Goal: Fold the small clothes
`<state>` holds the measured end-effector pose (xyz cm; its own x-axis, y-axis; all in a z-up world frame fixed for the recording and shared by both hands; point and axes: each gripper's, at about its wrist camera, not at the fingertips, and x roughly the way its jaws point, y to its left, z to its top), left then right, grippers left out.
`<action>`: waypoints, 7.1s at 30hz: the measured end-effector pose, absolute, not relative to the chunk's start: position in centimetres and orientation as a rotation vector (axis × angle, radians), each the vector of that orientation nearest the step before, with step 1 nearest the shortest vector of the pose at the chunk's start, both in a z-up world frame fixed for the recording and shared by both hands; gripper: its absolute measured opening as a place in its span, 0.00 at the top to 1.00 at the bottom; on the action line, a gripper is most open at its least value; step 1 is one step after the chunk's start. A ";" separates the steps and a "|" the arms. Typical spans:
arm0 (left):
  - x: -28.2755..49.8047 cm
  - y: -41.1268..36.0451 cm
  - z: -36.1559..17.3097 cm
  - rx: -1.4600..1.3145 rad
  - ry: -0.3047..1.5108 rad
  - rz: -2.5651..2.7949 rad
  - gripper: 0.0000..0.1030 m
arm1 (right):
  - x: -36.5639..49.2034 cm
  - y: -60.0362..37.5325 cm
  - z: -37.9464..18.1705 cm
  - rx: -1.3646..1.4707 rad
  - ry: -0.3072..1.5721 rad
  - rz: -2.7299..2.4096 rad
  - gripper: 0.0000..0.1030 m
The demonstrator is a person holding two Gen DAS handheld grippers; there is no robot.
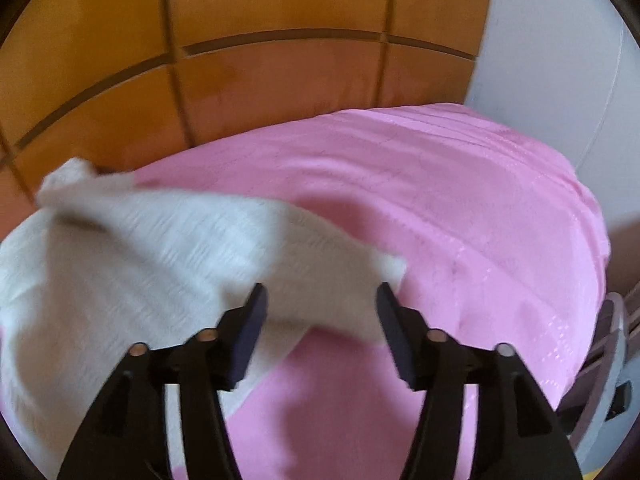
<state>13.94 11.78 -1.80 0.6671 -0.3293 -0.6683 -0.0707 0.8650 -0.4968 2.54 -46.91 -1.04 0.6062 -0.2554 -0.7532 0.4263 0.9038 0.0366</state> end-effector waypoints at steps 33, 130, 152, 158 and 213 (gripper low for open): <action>6.8 13.5 -1.9 -0.469 0.972 -0.367 0.96 | -10.3 -30.2 0.3 0.265 0.960 0.542 0.62; -9.6 33.1 -3.4 -0.478 0.850 0.074 0.95 | 17.2 -8.8 2.4 0.001 0.860 0.561 0.38; -13.2 33.9 -5.9 -0.543 0.954 0.144 0.95 | 19.5 -7.8 -5.5 -0.139 1.020 0.561 0.38; -13.3 33.3 -5.4 -0.521 0.954 0.155 0.95 | 19.4 -7.7 -2.0 -0.054 0.941 0.570 0.40; 0.7 31.4 -4.2 -0.737 0.892 -0.202 0.54 | 10.1 -17.2 -3.3 0.104 0.897 0.358 0.31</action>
